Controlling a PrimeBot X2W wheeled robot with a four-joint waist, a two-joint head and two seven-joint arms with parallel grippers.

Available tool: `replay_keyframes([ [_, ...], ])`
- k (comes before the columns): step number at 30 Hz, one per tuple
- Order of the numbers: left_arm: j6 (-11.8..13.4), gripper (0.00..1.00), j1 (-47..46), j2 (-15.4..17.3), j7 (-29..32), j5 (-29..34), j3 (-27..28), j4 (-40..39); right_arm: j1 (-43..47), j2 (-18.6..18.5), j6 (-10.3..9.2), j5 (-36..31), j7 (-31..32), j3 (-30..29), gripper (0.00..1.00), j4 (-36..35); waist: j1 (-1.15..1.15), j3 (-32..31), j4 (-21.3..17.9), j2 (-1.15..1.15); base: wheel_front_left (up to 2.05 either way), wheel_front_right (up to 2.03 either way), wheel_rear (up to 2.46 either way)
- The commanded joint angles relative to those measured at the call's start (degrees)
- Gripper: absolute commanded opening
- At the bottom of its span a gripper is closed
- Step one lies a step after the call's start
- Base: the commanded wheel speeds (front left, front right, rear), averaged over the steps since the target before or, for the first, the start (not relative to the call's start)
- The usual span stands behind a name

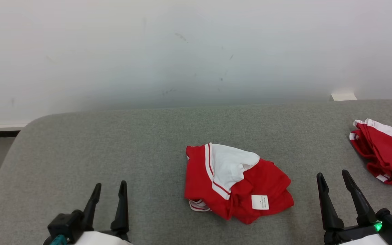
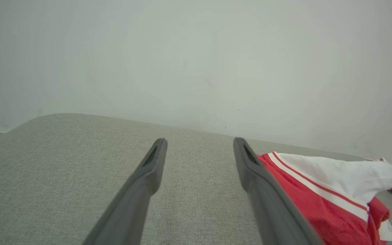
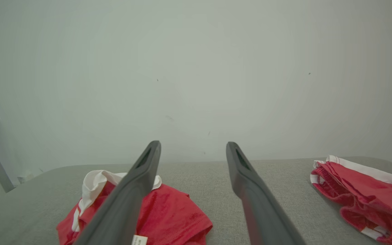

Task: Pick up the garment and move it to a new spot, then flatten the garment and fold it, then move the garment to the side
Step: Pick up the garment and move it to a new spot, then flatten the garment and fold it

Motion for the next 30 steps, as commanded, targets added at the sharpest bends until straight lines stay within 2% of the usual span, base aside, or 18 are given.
replay_keyframes([
  [1,-0.4,1.00,0.0,-0.2,0.0,0.8,0.5,0.3,-0.2,-0.1,-0.14,0.2,0.1,0.0,1.00,0.1,0.00,0.0,-0.1,0.00,0.00,0.00,0.00],
  [9,-2.0,1.00,-0.5,-1.7,0.0,2.6,2.0,1.1,-0.5,-0.2,-0.14,0.2,0.1,0.5,1.00,0.4,0.00,0.1,0.1,0.00,0.00,0.00,0.00],
  [17,-3.2,1.00,-0.8,-2.6,0.0,3.3,2.7,1.7,-1.6,-1.1,-0.14,1.3,0.1,4.5,1.00,2.7,0.00,0.0,1.4,0.00,0.00,0.00,0.00],
  [30,-3.9,1.00,-1.3,-3.0,0.0,3.0,2.6,2.1,-9.7,-2.4,-0.14,5.2,2.0,17.1,1.00,13.6,0.00,1.3,6.4,0.00,0.00,0.00,0.00],
])
